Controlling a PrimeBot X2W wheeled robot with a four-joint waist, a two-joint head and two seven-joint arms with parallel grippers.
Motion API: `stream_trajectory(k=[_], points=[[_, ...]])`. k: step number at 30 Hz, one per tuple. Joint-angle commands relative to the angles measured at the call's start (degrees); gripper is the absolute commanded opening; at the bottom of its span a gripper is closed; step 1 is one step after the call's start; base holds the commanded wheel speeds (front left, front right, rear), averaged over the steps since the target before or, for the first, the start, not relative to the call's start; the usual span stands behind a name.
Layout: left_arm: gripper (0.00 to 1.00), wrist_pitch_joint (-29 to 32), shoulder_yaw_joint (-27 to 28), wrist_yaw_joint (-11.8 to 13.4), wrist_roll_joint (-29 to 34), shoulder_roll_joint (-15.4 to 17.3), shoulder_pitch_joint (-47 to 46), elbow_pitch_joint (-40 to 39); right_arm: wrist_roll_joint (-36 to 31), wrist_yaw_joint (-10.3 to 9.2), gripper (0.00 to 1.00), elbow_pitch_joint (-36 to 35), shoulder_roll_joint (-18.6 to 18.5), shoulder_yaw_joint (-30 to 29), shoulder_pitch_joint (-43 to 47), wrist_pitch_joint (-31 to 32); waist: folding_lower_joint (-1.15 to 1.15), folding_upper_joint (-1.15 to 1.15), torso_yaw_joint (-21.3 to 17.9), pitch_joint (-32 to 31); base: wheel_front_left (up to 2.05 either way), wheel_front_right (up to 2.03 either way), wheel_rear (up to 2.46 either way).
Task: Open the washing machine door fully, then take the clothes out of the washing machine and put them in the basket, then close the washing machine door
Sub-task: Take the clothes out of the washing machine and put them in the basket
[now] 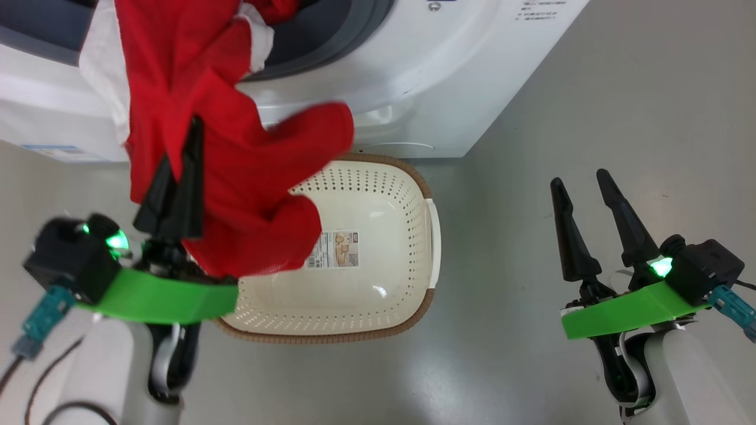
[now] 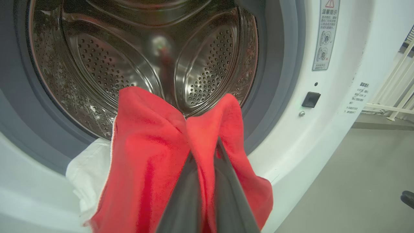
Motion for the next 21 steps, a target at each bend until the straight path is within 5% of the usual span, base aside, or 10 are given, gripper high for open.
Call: stream_trajectory(k=[1, 9, 21], points=[[0.0, -0.44, 1.5, -0.21, 0.65, 1.02, 2.35, -2.67, -0.35, 0.36, 1.0, -1.29, 0.01, 1.21, 0.68, -0.36, 0.0, 0.0, 0.03, 0.2, 0.0, 0.0, 0.0], [0.0, -0.15, -2.03, -0.63, -0.09, -0.28, 7.3, -1.03, -0.4, 0.36, 1.0, -1.33, 0.01, 1.35, -0.04, -0.36, 0.0, 0.0, -0.33, 1.34, 0.0, 0.0, 0.0], [0.0, -0.39, -6.67, -1.39, 0.94, -0.4, -0.02, 19.0, 0.05, 0.36, 1.0, -2.06, 0.01, 1.49, -1.85, -0.36, 0.0, 0.0, -1.82, 5.29, 0.0, 0.0, 0.0]])
